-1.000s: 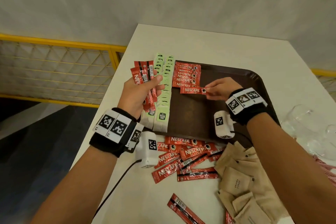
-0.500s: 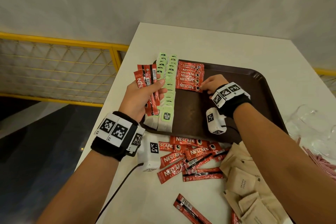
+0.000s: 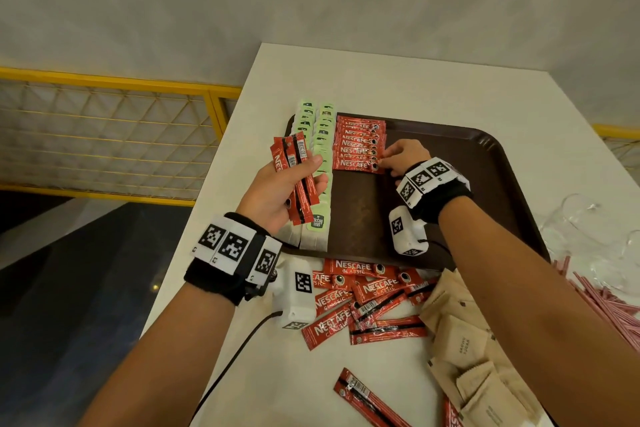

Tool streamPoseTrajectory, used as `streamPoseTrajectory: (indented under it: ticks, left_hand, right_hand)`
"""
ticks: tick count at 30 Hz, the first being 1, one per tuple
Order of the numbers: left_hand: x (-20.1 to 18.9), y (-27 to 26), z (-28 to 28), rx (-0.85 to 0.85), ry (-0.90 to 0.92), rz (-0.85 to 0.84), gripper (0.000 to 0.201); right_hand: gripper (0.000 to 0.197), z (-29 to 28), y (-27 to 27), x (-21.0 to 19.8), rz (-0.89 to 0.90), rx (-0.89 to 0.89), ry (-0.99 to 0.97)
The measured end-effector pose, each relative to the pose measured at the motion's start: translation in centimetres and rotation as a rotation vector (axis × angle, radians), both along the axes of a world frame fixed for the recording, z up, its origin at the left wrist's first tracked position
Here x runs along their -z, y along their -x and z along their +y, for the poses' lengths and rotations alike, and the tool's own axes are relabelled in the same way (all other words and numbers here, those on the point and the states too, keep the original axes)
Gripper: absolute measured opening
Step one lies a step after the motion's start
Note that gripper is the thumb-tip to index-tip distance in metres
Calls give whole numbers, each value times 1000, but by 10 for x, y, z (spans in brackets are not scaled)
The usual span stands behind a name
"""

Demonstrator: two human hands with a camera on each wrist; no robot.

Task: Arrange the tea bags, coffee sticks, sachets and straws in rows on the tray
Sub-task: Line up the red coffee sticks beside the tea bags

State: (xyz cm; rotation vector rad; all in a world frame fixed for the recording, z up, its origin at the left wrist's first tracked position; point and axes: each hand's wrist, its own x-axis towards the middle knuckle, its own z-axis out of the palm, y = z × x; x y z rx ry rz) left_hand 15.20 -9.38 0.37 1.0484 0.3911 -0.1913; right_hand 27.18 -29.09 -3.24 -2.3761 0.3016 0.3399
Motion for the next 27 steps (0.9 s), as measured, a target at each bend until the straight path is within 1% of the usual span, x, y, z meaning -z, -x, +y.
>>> streamPoseTrajectory:
  ticks: [2, 5, 7, 9, 10, 12, 13, 15, 17, 18, 20, 22, 24, 27]
  left_hand:
    - [1, 1, -1, 22, -20, -5, 16]
    - [2, 2, -2, 61, -63, -37, 26]
    - [1, 3, -3, 81, -92, -46, 33]
    - [-1, 2, -5, 92, -127, -46, 38]
    - [-1, 2, -6, 93, -148, -48, 39]
    - [-2, 3, -8, 96, -169, -64, 39]
    - [-3, 3, -8, 97, -153, -72, 37]
    - [-3, 6, -7, 91, -84, -75, 34]
    - [-2, 8, -5, 73, -51, -72, 32]
    - [-2, 8, -4, 68, -64, -75, 32]
    - [-2, 9, -6, 84, -120, -97, 32]
    - [-3, 10, -10, 98, -158, -135, 28]
    - [-5, 9, -10, 55, -168, -178, 25]
    - [-8, 5, 3, -152, -97, -178, 15]
  right_hand:
    - [24, -2, 2, 0, -29, 6, 3]
    - [22, 1, 8, -12, -188, -13, 32]
    - [31, 9, 16, -29, -277, -92, 6]
    - [37, 21, 27, -49, -234, -254, -153]
    - [35, 27, 34, -58, -171, -353, -249]
    - [25, 35, 48, -70, -73, -511, -421]
    - [17, 36, 52, -73, -59, -539, -510]
    - [6, 33, 55, -77, -65, -535, -662]
    - [8, 27, 57, -80, -62, -509, -728]
    - [12, 25, 58, -81, -53, -505, -719]
    - [17, 26, 62, -82, -28, -543, -633]
    - [13, 28, 66, -82, -29, -606, -594]
    - [10, 26, 67, -82, -29, -589, -696]
    - [19, 10, 67, -81, 20, -524, -957]
